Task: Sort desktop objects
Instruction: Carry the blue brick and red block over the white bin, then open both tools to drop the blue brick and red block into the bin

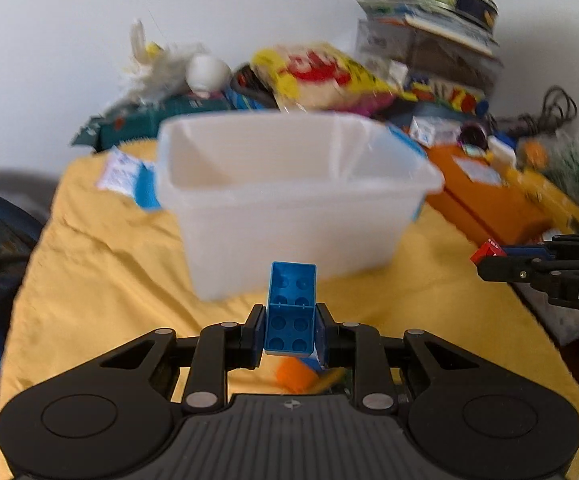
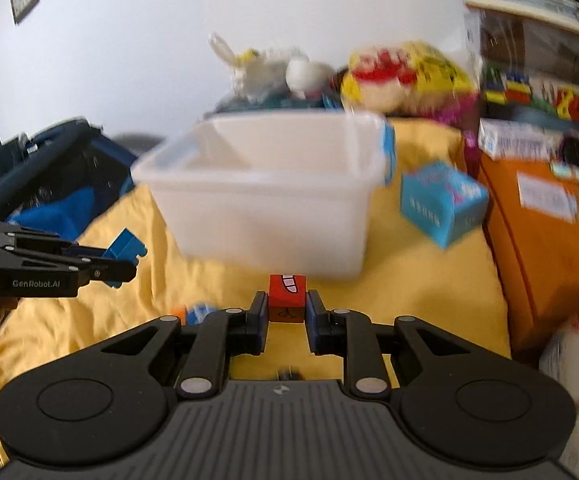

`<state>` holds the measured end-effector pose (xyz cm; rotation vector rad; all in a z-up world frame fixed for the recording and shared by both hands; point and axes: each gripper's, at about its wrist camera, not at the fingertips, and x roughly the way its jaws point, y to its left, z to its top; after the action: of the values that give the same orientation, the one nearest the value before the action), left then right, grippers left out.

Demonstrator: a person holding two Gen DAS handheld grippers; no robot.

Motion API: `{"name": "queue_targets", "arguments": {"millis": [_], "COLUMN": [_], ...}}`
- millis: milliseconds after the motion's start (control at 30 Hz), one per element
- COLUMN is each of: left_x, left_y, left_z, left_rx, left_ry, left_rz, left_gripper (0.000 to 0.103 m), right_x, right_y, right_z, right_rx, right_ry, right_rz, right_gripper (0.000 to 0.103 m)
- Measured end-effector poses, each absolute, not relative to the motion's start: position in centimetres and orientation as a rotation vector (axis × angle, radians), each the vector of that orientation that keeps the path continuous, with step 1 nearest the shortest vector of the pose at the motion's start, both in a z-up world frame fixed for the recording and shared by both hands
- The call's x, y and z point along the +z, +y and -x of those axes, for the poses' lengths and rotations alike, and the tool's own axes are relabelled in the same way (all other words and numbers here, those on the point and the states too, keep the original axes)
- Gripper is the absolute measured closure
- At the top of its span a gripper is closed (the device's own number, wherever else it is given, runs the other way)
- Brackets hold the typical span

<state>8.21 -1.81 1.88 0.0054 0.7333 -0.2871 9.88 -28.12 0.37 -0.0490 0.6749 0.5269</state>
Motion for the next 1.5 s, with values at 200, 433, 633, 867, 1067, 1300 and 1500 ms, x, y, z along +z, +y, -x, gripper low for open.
{"name": "queue_targets", "arguments": {"millis": [200,433,633,867,1067,1300,1500], "left_x": [5.0,7.2,7.1,6.9,6.1,5.8,1.3], "left_y": [-0.8,-1.0,-1.2,-2.0,-2.4,-1.3,-1.0], "left_z": [-11.1,-15.1,-18.4,-20.4,-21.6,-18.2,-10.2], "left_rx": [-0.256,-0.249,-0.220,-0.213,-0.190,-0.209,-0.315], "left_ry": [0.697,0.684,0.705,0.724,0.749,0.669,0.695], "left_rz": [-0.001,-0.006,0.000,-0.016,-0.033,-0.048,-0.118], "left_gripper": [0.075,0.075,0.075,0.075,0.053,0.050,0.044], "right_x": [3.3,5.3,4.6,3.3,2.9,3.6,2.8], "right_y": [-27.1,-25.9,-25.3,-24.6,-24.1,-25.0,-26.8], "right_z": [-13.3,-18.3,-21.4,-23.3,-24.9,-23.6,-15.6], "right_rx": [0.547,0.555,0.532,0.515,0.487,0.478,0.574], "right_ry": [0.616,0.637,0.682,0.733,0.759,0.715,0.684], "right_rz": [0.046,0.046,0.051,0.068,0.063,0.060,0.086], "right_gripper": [0.081,0.081,0.081,0.081,0.076,0.047,0.046]}}
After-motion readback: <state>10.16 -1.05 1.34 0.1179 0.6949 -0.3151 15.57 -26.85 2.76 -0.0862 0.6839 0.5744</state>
